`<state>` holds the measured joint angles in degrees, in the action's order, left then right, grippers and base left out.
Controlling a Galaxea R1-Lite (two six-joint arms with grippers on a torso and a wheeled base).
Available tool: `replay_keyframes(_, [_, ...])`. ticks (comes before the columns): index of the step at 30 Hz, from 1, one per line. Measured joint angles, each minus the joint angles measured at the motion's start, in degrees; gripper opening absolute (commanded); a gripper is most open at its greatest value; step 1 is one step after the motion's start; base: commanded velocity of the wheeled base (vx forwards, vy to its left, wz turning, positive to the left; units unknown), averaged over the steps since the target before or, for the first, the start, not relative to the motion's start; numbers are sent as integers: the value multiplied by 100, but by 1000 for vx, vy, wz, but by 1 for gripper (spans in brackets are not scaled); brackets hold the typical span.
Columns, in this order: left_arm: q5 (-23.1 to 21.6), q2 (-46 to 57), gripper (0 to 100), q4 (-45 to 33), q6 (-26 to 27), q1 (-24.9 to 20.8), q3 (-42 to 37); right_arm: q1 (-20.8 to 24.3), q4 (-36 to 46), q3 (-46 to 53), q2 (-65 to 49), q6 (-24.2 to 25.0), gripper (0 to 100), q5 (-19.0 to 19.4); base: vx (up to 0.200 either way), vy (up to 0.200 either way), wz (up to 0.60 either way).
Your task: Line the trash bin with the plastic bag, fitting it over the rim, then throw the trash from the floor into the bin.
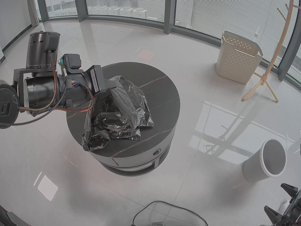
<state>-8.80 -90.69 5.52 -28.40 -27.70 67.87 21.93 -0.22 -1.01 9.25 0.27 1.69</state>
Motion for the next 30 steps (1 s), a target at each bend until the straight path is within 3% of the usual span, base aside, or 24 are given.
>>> replay_keyframes(9, [-6,-116,0,-222,265,-155,802,-389,0,0,-265,20,100,-4,0,0,0])
replay_keyframes(19, [-48,-305,0,-1331,374,-912,2601,-377,0,0,-383,27,100,-4,0,0,-600])
replay_keyframes(24, [-59,-573,0,-1524,589,-1312,3120,-328,-2,0,-413,27,100,-4,0,0,-600])
replay_keyframes(30, [-59,-857,0,-1540,627,-1473,3519,-313,-2,0,-433,28,100,-6,0,0,-600])
